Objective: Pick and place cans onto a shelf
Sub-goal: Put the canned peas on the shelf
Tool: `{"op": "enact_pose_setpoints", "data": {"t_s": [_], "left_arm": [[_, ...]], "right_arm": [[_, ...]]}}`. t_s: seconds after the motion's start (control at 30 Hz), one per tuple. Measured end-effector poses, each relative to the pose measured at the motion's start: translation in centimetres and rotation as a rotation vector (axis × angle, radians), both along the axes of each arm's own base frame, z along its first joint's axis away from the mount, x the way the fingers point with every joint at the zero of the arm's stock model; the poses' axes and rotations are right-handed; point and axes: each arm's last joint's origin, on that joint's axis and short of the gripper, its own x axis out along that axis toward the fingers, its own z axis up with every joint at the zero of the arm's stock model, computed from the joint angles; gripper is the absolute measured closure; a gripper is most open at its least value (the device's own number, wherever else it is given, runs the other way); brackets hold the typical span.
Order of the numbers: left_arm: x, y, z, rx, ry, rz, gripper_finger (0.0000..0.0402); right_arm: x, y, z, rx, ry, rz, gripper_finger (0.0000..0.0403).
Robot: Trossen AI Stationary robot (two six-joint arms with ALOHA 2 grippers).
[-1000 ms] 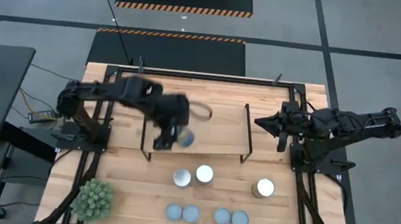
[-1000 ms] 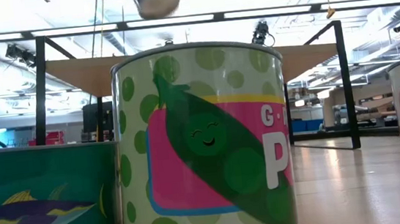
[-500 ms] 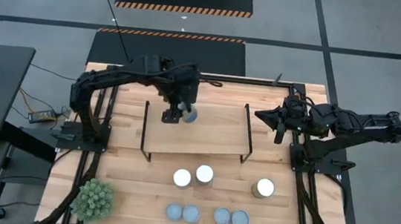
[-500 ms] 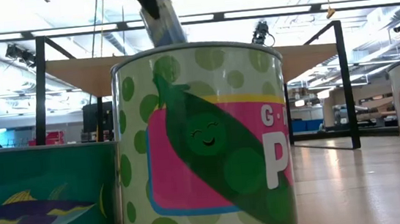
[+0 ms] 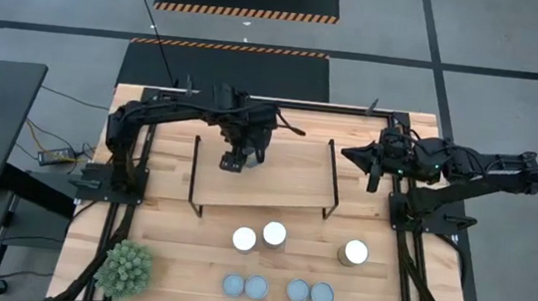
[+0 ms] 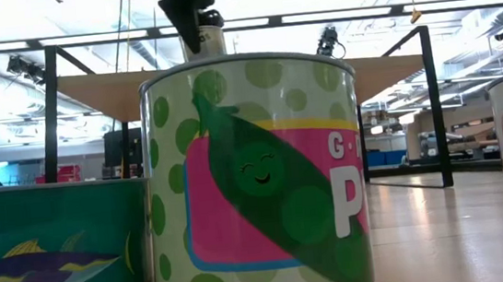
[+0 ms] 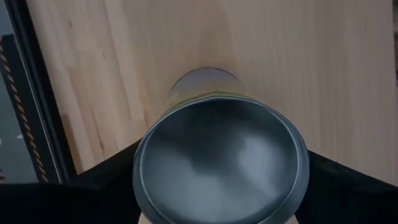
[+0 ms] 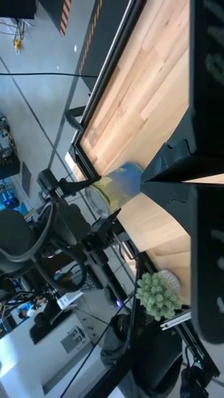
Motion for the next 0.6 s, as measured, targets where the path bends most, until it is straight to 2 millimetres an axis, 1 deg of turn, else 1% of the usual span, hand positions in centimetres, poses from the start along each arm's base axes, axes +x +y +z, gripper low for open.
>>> {"op": "enact_pose_setpoints", "data": {"t_s": [0.17,0.27,0.43,0.6], "left_arm": [[0.1,0.1,-0.2,-0.009,-0.002,0.045,0.0033],[0.3,0.1,-0.1,-0.022,-0.028,0.053,0.0012],[0.3,0.0,0.4,-0.041,-0.071,0.066,0.0005],[-0.2,-0.1,1.5,-0.032,-0.140,0.074,0.0003]], "right_arm": [[0.0,0.0,0.0,-0.004,0.001,0.001,0.0394],[0.0,0.0,0.0,-0.007,0.002,0.001,0.0394],[0.0,0.0,0.0,-0.008,0.003,0.002,0.0394],[0.0,0.0,0.0,-0.008,0.004,0.002,0.0394]]}}
